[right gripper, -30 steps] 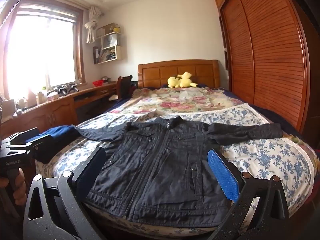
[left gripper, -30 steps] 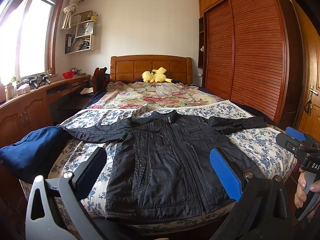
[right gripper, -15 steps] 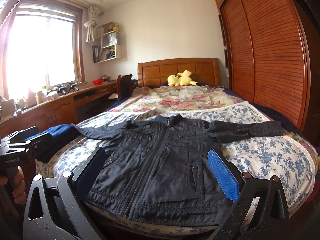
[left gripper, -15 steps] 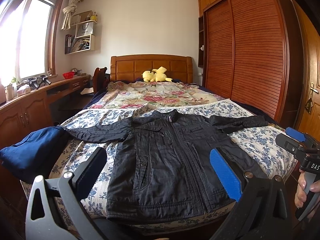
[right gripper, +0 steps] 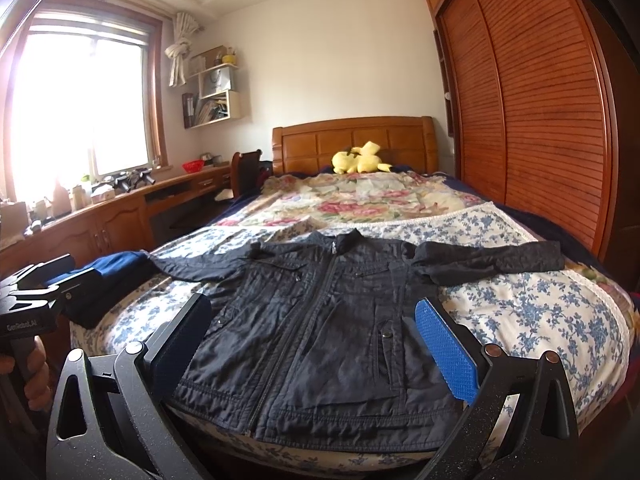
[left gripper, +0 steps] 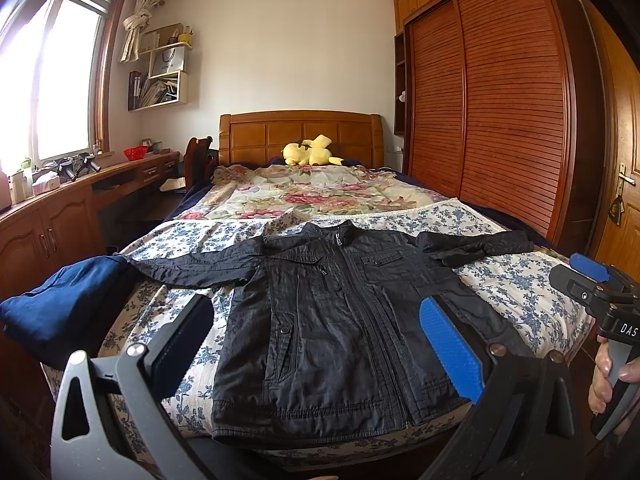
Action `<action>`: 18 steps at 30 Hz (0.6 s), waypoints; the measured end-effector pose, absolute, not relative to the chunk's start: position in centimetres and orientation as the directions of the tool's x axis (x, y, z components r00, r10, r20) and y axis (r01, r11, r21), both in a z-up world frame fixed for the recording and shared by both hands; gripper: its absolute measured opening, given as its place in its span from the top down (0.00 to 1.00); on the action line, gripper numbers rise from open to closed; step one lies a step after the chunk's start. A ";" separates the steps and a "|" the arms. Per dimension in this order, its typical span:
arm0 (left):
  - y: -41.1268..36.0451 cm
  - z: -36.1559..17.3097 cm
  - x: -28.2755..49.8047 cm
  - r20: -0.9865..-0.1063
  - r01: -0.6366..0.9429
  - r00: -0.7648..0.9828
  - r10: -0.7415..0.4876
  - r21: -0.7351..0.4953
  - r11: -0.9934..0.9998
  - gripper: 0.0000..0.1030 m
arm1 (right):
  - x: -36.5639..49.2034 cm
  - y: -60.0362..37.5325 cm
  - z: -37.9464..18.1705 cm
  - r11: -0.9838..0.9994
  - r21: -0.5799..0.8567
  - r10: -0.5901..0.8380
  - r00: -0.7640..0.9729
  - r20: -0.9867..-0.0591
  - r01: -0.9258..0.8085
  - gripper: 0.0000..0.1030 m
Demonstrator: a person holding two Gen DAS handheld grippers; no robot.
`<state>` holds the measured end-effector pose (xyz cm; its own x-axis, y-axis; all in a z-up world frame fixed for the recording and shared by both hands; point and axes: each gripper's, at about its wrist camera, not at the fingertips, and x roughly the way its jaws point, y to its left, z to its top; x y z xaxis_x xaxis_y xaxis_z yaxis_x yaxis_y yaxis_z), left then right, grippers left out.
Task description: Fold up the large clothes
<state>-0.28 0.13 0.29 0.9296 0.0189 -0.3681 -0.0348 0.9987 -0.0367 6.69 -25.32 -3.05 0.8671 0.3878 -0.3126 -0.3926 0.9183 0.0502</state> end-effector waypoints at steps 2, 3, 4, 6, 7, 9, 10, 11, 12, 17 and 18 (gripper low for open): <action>0.0 0.3 -0.3 -0.366 -0.034 0.930 0.019 -0.036 0.999 0.00 | 6.7 -25.4 -3.0 0.919 0.050 0.387 0.868 -0.312 -0.392 0.00; 0.0 0.3 -0.3 -0.366 -0.034 0.930 0.019 -0.035 0.999 0.00 | 6.7 -25.4 -3.0 0.918 0.051 0.389 0.867 -0.312 -0.393 0.00; 0.0 0.3 -0.3 -0.366 -0.034 0.931 0.019 -0.035 0.999 0.00 | 6.7 -25.4 -3.0 0.918 0.051 0.388 0.867 -0.312 -0.393 0.00; 0.1 0.3 -0.4 -0.363 -0.033 0.931 0.018 -0.036 0.999 0.00 | 6.7 -25.4 -3.0 0.918 0.051 0.388 0.867 -0.312 -0.393 0.00; 0.1 0.3 -0.5 -0.363 -0.033 0.932 0.018 -0.036 0.999 0.00 | 6.7 -25.4 -3.0 0.919 0.051 0.388 0.868 -0.311 -0.392 0.00; 0.1 0.3 -0.5 -0.362 -0.035 0.932 0.020 -0.035 0.999 0.00 | 6.7 -25.5 -2.9 0.918 0.054 0.388 0.867 -0.311 -0.392 0.00; 0.1 0.3 -0.6 -0.361 -0.035 0.933 0.020 -0.035 0.999 0.00 | 6.7 -25.5 -2.9 0.919 0.053 0.387 0.868 -0.310 -0.391 0.00; 0.1 0.3 -0.5 -0.361 -0.034 0.932 0.019 -0.035 0.999 0.00 | 6.7 -25.5 -2.9 0.919 0.053 0.388 0.868 -0.311 -0.391 0.00; 0.1 0.3 -0.6 -0.361 -0.034 0.932 0.018 -0.036 0.999 0.00 | 6.8 -25.5 -2.9 0.919 0.053 0.388 0.868 -0.311 -0.392 0.00; 0.2 0.4 -0.7 -0.359 -0.035 0.933 0.021 -0.035 0.999 0.00 | 6.8 -25.5 -2.9 0.919 0.053 0.387 0.868 -0.309 -0.391 0.00; 0.1 0.4 -0.7 -0.359 -0.035 0.933 0.020 -0.034 0.999 0.00 | 6.8 -25.5 -2.9 0.919 0.053 0.388 0.868 -0.310 -0.392 0.00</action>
